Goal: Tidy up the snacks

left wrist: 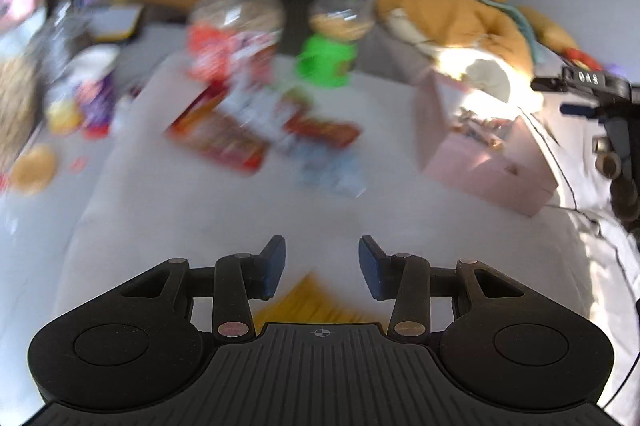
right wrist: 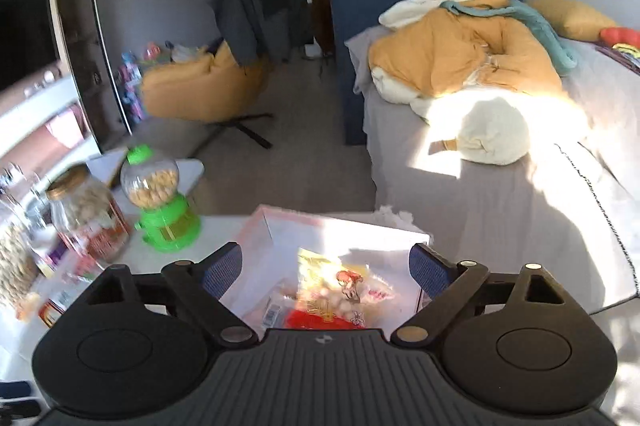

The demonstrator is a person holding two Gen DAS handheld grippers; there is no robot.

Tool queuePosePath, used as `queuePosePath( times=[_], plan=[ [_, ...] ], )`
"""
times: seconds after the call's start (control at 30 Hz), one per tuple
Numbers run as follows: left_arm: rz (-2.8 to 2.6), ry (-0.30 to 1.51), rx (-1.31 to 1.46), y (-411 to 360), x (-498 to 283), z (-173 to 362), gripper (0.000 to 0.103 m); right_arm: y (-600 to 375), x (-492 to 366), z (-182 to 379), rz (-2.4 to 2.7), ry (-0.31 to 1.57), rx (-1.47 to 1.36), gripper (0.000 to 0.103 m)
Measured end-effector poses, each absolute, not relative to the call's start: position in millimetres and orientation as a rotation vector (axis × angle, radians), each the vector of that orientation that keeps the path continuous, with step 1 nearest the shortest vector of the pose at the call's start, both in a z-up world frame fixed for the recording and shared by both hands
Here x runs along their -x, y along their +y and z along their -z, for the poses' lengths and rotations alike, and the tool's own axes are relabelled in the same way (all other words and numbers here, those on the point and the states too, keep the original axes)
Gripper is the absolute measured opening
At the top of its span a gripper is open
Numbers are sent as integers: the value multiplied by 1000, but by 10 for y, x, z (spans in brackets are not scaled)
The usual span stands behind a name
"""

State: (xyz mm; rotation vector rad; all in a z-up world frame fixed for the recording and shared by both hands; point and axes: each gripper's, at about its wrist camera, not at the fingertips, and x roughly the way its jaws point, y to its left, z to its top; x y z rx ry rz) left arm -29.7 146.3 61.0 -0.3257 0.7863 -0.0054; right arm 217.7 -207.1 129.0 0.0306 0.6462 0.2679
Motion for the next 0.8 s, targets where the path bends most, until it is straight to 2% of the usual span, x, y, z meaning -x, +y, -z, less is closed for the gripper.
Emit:
queuePosePath(
  times=[0.17,0.4,0.57,0.7,0.77,0.8],
  plan=[
    [-12,773,407,1677,584,-495,45,-1592,-1941,-1062,-421,745,-63,91],
    [-20,676,363,1777,514,-487,46,-319,-1812,-783,-614,874,-42,91],
    [25,658,376,1808,507,-344,45,451,-2136,-457,-571,843,111,91],
    [52,676,424,1868,433,-192,45,591,-2590,-306,-528,859,17,91],
    [55,682,430,1878,385,-148,45,619,-2777,-245,-527,887,-33,85],
    [57,680,433,1882,368,-141,45,652,-2840,-200,-532,915,-38,70]
  ],
)
